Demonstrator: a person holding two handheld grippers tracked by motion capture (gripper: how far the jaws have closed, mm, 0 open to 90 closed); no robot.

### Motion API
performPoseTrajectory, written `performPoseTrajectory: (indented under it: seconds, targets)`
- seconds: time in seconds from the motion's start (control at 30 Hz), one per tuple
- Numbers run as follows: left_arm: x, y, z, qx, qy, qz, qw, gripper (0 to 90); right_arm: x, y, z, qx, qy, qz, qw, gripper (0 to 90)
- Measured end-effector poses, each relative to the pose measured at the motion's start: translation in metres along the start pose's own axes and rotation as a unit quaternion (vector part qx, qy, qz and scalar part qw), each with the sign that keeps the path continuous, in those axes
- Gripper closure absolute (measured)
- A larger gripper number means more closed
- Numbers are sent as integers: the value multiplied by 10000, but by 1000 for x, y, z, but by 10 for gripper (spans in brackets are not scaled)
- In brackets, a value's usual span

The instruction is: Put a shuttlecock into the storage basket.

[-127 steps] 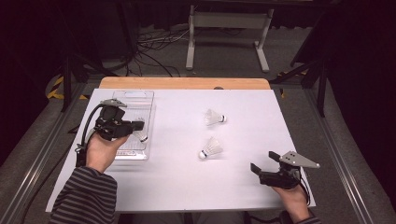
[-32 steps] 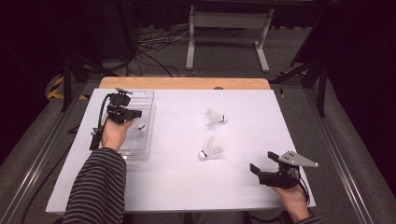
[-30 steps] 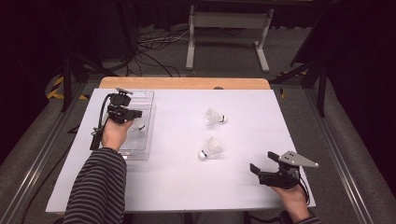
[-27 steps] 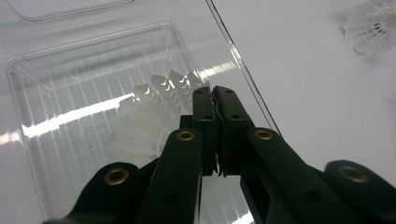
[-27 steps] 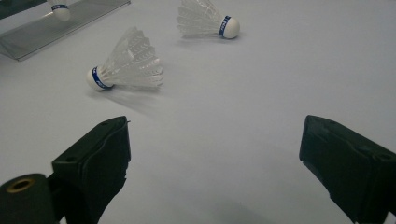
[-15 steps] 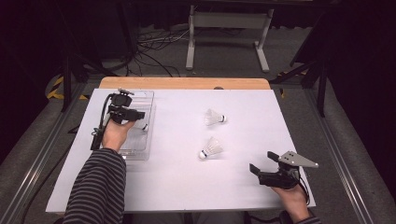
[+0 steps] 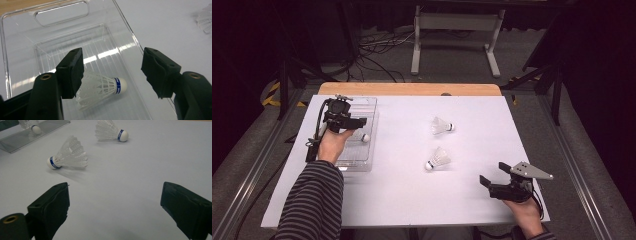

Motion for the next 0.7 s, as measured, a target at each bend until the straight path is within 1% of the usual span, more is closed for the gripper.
performPoseTrajectory:
  seconds: [0.1, 0.2, 0.27, 0.3, 0.33, 0.37, 0.47, 0.53, 0.6, 0.7]
  targets:
    - [0, 1, -3, 58, 43, 74, 9999, 324, 0, 0, 0, 2, 9, 7, 10000, 93]
    - [1, 4, -8, 28, 114, 151, 9998, 282, 0, 0, 0, -2, 17, 18, 10000, 93]
    - [2, 5, -12, 59, 164, 168, 9997, 261, 0, 0, 0, -7, -6, 0, 10000, 93]
    - [1, 7, -13, 31, 160, 180, 9997, 247, 0, 0, 0, -3, 3, -5, 10000, 93]
    - [1, 7, -13, 36, 143, 217, 9997, 242, 0, 0, 0, -9, 6, -8, 10000, 93]
    - [0, 9, -14, -10, 152, 232, 9996, 242, 0, 0, 0, -15, 9, -5, 10000, 93]
    - [0, 13, -17, -69, 164, 246, 9995, 245, 1, 0, -1, -24, 22, 3, 10000, 94]
    - [0, 15, -19, -75, 182, 314, 9993, 245, 0, 0, 0, -17, 13, -9, 10000, 94]
    - [0, 18, -20, -136, 211, 347, 9991, 245, 0, 0, 0, -22, 12, -5, 10000, 94]
    - [-2, 20, -22, -119, 269, 413, 9987, 241, 1, 0, -1, -23, 25, 6, 10000, 94]
Point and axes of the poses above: each handheld gripper's, and its own axes: z roughly forward along the jaws, x roughly out of its top, y roughly to its right, the point moved 8 cm from there along z, roughly forward along the jaws, and after that the axes turned 9 degrees about z, right-handed, at the moved point
